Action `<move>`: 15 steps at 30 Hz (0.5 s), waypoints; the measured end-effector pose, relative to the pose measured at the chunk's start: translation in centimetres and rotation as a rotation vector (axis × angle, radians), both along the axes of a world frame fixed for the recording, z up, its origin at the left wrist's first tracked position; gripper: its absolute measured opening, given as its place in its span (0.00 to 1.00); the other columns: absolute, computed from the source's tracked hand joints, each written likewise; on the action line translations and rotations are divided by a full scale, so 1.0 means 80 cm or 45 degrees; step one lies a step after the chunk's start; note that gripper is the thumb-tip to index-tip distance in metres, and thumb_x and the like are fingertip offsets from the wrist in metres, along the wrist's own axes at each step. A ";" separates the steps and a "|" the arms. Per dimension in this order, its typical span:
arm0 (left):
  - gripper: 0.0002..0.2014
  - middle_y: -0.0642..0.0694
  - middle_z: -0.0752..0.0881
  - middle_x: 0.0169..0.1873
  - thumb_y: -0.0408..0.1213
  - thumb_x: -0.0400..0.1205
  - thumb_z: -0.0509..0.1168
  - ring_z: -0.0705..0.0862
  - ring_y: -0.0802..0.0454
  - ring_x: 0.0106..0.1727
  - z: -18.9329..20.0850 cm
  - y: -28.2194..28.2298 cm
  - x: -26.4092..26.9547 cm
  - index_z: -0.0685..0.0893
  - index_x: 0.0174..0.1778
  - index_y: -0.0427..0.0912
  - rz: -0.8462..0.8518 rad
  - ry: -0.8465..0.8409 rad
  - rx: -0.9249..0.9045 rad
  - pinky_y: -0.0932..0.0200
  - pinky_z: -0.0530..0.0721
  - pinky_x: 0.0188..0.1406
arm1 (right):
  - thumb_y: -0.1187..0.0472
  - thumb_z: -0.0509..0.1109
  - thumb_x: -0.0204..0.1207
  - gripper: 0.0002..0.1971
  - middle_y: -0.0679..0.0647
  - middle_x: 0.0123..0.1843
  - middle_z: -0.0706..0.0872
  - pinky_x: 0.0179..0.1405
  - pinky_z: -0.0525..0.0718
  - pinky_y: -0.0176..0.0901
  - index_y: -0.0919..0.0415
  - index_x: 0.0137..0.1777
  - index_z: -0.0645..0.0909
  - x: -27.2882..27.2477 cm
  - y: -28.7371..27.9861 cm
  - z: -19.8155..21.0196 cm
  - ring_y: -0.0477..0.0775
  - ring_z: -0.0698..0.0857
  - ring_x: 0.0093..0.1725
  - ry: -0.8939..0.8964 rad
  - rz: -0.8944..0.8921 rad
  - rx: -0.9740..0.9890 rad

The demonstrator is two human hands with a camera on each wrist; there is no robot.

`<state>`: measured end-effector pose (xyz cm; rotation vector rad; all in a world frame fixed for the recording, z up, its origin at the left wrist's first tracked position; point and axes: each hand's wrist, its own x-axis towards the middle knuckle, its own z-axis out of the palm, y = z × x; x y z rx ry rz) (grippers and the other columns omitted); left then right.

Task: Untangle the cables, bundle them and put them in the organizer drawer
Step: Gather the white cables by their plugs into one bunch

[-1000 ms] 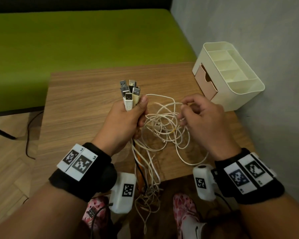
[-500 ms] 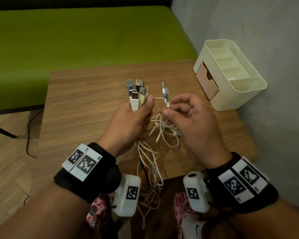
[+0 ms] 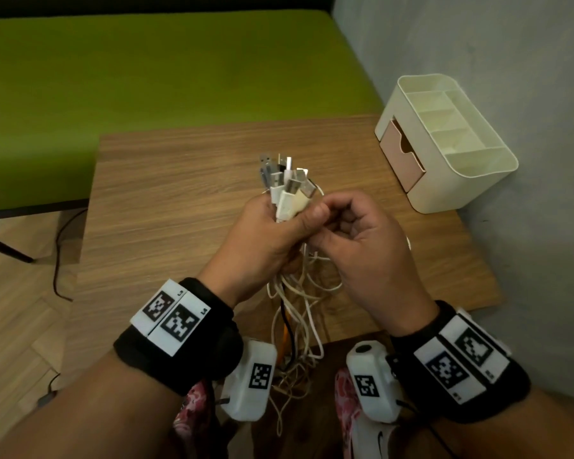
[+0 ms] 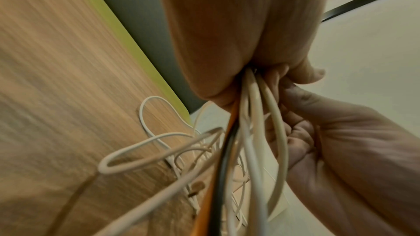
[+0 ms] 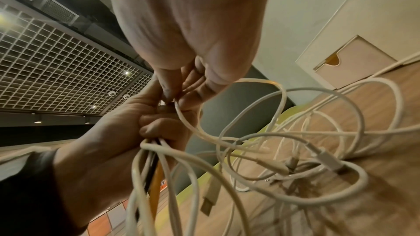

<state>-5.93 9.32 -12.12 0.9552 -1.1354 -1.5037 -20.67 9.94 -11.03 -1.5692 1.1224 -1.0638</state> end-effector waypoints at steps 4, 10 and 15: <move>0.11 0.51 0.79 0.24 0.42 0.79 0.70 0.74 0.59 0.20 0.003 0.003 -0.001 0.81 0.42 0.37 0.042 -0.056 -0.070 0.66 0.71 0.17 | 0.65 0.79 0.73 0.13 0.46 0.45 0.90 0.43 0.89 0.40 0.50 0.51 0.80 0.001 0.005 0.005 0.43 0.90 0.44 0.049 -0.039 -0.008; 0.17 0.53 0.68 0.19 0.42 0.88 0.61 0.65 0.57 0.18 0.007 -0.004 0.007 0.72 0.32 0.47 0.315 -0.039 -0.045 0.64 0.65 0.17 | 0.60 0.72 0.81 0.04 0.51 0.36 0.89 0.43 0.89 0.60 0.51 0.47 0.80 0.006 0.006 0.004 0.53 0.90 0.38 0.190 0.153 0.233; 0.20 0.47 0.84 0.31 0.51 0.88 0.55 0.84 0.50 0.36 0.003 -0.009 0.011 0.80 0.37 0.43 0.481 -0.012 0.012 0.53 0.87 0.35 | 0.51 0.67 0.84 0.09 0.51 0.37 0.88 0.43 0.85 0.53 0.51 0.46 0.85 0.002 0.002 -0.006 0.49 0.87 0.38 0.428 0.261 0.091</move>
